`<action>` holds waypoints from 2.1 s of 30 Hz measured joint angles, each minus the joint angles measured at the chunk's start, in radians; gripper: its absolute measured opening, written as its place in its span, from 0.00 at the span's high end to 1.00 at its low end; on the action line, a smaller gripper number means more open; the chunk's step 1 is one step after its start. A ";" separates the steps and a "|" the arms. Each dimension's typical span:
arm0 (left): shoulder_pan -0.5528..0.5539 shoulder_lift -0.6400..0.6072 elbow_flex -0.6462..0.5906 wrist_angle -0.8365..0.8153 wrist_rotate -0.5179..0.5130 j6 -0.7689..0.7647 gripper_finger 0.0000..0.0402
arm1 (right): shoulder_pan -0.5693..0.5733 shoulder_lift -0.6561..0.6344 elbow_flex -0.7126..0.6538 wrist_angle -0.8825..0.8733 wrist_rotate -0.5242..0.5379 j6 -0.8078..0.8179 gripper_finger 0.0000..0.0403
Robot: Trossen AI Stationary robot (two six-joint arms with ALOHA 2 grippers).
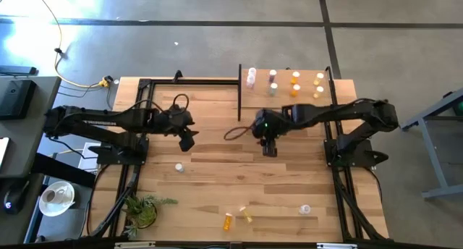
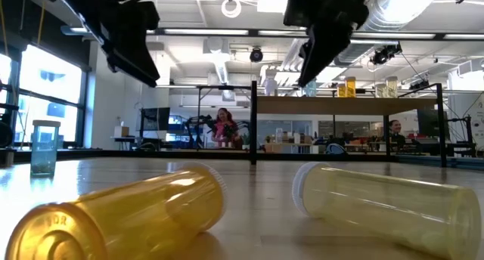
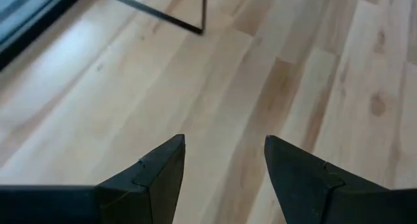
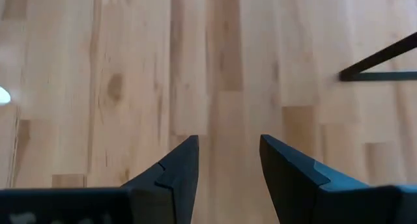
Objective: Pick and place medicine bottles onto shelf by color
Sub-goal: Put the yellow pill bottle on the shelf aligned with the other yellow pill bottles
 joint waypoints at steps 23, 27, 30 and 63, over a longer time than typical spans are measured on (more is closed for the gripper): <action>-0.209 -0.009 -0.050 0.207 -0.095 -0.007 0.50 | 0.370 -0.003 -0.175 0.189 0.052 0.710 0.62; -0.208 -0.009 -0.050 0.212 -0.095 -0.013 0.50 | 0.454 -0.003 -0.175 0.117 0.150 0.834 0.62; -0.208 -0.009 -0.050 0.212 -0.095 -0.016 0.50 | 0.523 -0.003 -0.175 0.043 0.206 0.929 0.62; -0.209 0.061 -0.050 0.287 -0.093 -0.097 0.50 | 0.667 0.039 -0.062 0.350 0.209 0.915 0.62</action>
